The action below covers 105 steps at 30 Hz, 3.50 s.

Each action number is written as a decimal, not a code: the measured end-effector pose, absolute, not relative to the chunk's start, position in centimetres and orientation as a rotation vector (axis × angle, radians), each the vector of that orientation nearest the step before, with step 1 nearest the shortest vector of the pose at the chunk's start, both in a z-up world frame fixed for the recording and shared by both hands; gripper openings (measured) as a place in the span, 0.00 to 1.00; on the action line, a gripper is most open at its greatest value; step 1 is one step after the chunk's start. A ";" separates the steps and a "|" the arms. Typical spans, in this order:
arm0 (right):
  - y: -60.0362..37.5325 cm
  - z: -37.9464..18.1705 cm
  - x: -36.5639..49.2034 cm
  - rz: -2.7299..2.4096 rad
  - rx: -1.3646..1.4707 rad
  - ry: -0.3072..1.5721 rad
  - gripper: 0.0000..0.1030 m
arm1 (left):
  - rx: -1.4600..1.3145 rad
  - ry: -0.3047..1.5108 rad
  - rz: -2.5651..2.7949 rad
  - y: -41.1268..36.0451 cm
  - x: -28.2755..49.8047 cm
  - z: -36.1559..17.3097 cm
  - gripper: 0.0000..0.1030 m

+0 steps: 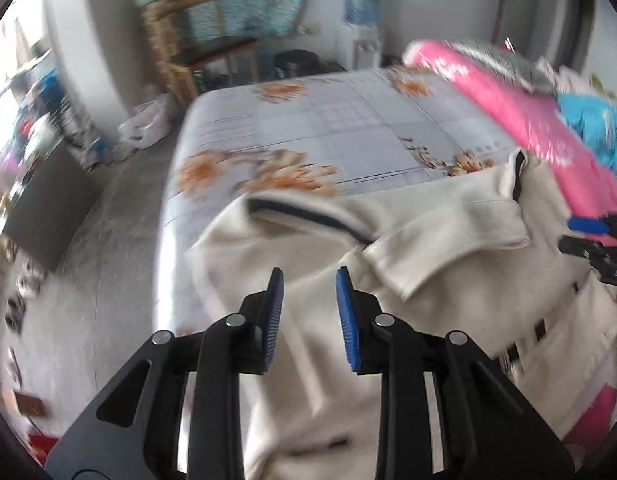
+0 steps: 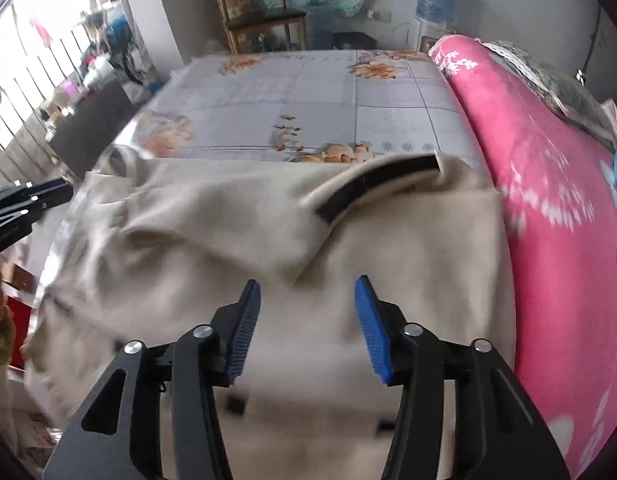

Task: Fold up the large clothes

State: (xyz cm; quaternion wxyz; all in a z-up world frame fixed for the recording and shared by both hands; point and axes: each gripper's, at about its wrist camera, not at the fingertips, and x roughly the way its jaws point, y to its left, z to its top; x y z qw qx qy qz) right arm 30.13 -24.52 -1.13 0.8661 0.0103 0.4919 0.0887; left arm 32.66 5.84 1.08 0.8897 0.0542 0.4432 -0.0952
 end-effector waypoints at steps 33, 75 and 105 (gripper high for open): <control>-19.5 -7.4 18.4 0.237 0.106 1.136 0.72 | -0.460 1.044 -0.468 15.6 20.5 -7.7 0.33; -35.5 -4.8 20.0 0.033 0.256 0.973 0.55 | 0.191 0.996 -0.083 6.4 19.1 -7.2 0.09; -33.9 -6.8 21.9 0.021 0.109 1.151 0.46 | 0.155 1.042 -0.053 6.5 19.9 -7.2 0.10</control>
